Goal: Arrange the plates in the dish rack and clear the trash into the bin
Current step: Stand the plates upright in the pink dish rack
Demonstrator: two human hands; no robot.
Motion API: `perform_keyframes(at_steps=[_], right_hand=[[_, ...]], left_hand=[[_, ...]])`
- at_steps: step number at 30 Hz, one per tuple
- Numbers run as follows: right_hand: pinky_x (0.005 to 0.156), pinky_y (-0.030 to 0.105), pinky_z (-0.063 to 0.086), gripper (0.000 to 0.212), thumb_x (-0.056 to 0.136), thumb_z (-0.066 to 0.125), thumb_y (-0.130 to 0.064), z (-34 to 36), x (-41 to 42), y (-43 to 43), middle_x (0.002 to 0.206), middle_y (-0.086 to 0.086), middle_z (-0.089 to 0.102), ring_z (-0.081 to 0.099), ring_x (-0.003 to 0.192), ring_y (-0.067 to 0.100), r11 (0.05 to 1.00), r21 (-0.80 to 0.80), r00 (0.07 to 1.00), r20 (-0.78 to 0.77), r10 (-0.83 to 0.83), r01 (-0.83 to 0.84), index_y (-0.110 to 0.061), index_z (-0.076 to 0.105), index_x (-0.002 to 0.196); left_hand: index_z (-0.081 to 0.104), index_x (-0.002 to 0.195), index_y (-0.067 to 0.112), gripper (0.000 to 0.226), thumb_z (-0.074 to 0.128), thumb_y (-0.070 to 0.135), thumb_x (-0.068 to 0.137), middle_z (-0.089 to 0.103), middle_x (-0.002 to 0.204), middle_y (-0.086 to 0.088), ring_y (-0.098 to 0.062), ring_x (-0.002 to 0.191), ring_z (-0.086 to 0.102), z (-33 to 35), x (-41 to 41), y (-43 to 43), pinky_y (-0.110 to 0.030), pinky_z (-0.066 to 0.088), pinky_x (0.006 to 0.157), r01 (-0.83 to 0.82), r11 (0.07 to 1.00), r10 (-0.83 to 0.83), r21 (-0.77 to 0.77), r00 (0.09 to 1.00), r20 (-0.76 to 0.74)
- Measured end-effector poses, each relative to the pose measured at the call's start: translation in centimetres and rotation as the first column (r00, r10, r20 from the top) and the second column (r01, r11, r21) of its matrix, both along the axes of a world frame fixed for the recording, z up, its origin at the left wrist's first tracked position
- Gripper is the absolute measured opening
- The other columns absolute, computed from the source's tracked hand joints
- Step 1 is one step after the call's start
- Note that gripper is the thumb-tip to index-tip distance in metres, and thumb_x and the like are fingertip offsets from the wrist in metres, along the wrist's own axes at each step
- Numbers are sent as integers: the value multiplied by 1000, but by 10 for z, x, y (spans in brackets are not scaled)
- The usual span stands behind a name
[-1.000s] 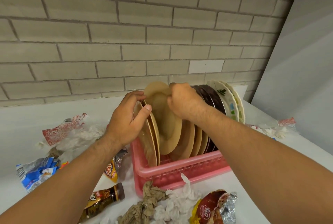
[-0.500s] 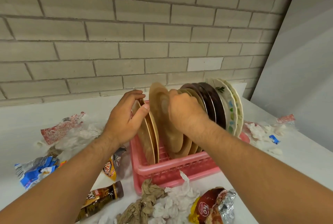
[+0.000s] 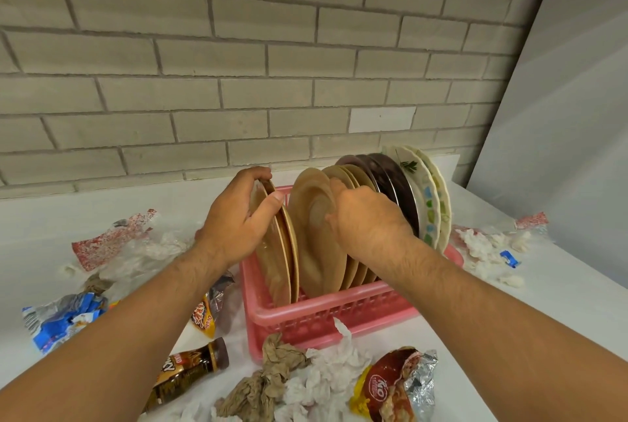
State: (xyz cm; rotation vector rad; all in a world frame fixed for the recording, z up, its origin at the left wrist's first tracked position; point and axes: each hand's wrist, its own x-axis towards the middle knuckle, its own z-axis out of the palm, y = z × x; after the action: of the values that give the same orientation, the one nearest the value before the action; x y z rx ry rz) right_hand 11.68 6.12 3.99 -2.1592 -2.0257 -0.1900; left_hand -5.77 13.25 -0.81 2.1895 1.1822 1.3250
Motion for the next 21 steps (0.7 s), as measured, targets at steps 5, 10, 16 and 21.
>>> perform_keyframes(at_steps=[5,10,16,21], right_hand=[[60,29,44,30,99,50,-21,4,0,0,95,5,62,58,75,19,1000,-21,999,40,14,-14,-14,49,128],[43,21,27,34,100,40,-40,16,1,-3,73,-4,47,43,56,9,997,67,999,44,31,-34,-15,52,120],[68,32,56,35,96,40,-49,0,-16,-2,85,-5,65,62,75,10,978,139,904,-380,199,-156,-24,65,99],[67,35,55,31,98,39,-42,-16,-31,-5,79,-1,62,61,72,16,976,92,852,-476,216,-196,-22,61,90]], left_hand=[[50,125,22,45,46,45,86,50,121,18,0,113,44,2,1,-2,-20,33,92,9,1000,-9,6,1000,-5],[51,123,23,42,47,44,86,52,124,17,2,114,44,0,-1,0,-18,32,93,16,1000,-17,5,1000,2],[55,122,25,39,47,42,88,53,131,13,0,121,45,-1,-3,0,-18,34,98,49,999,-49,-4,998,26],[55,127,26,42,40,41,92,46,140,15,3,133,34,-1,-6,0,-16,26,106,96,994,-94,-43,995,43]])
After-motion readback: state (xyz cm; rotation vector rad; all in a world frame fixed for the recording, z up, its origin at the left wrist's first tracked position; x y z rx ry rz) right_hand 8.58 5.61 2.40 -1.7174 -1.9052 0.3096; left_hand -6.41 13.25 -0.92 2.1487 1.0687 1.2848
